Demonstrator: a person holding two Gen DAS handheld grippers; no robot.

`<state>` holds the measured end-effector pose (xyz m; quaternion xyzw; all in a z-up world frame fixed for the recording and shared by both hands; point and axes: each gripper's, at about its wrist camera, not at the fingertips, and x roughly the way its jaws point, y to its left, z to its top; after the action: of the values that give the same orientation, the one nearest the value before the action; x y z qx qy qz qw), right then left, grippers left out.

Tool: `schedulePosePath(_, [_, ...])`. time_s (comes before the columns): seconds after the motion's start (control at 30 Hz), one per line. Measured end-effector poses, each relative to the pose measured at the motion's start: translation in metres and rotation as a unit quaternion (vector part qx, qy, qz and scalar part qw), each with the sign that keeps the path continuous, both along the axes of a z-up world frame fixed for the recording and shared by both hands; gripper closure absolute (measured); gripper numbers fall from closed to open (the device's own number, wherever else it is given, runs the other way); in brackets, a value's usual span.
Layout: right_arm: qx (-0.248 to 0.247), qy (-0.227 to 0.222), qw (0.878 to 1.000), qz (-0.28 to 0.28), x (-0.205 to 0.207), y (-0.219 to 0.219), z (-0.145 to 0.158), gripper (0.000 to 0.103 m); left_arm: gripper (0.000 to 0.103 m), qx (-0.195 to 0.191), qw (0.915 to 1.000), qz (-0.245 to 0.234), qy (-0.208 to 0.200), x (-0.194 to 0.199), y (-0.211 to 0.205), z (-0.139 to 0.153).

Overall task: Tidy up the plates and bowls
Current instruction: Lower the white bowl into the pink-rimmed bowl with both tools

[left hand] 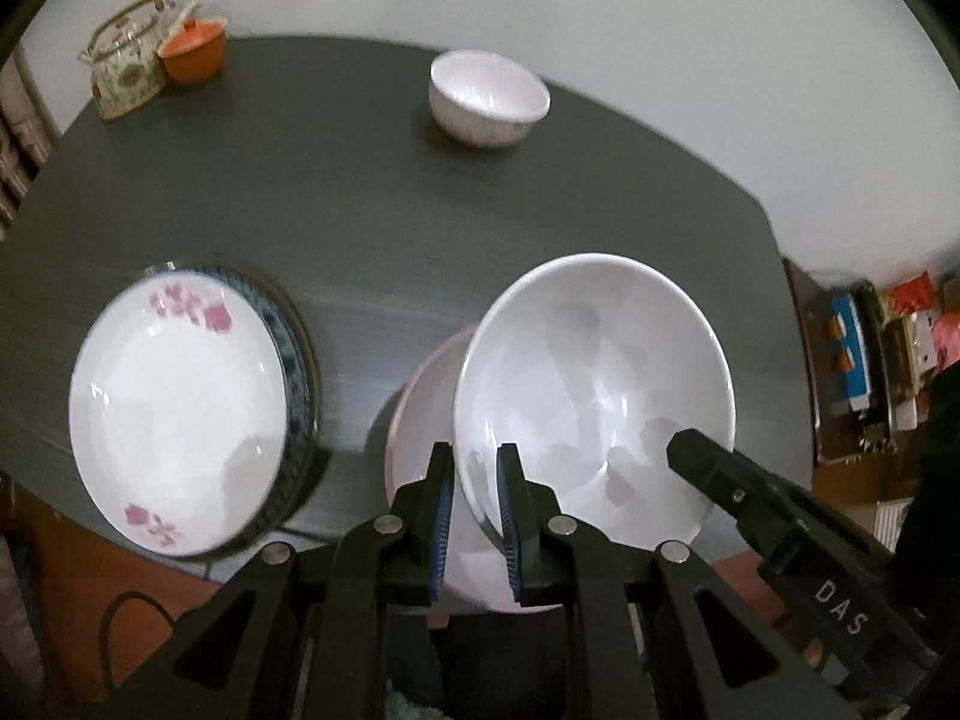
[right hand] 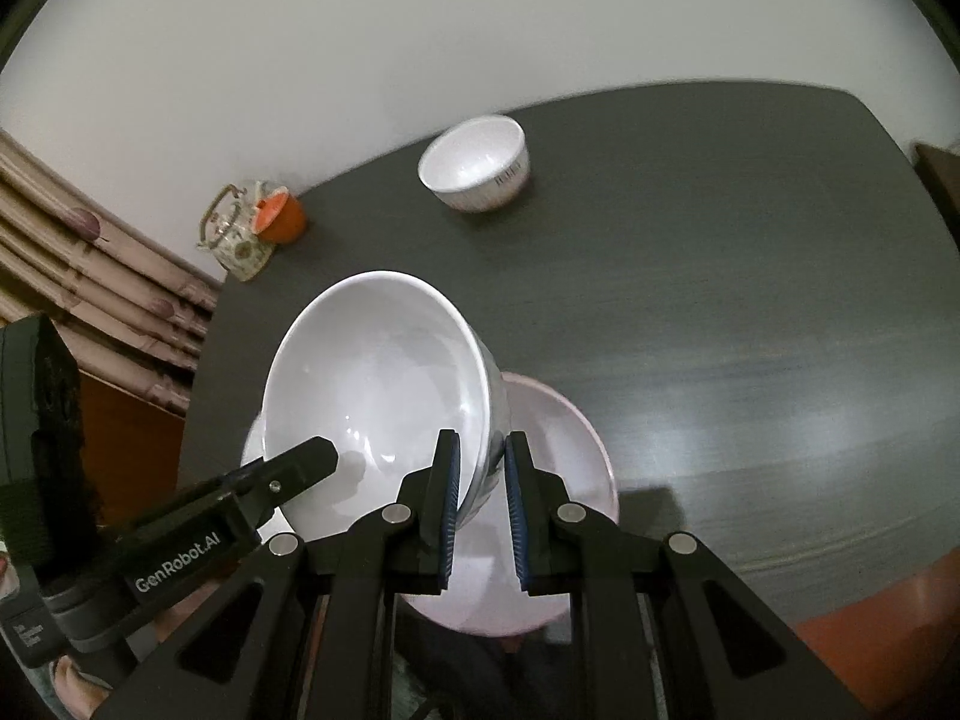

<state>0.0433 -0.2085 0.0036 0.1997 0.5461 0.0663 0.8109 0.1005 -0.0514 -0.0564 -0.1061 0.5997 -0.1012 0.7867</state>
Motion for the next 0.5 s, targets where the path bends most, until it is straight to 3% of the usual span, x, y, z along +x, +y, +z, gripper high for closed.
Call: schedulePosePath(0.5, [-0.027, 0.059, 0.998, 0.006, -0.013, 0.003, -0.051, 0.088, 0.088, 0.037, 0.9987, -0.012, 0.034, -0.004, -0.016, -0.035])
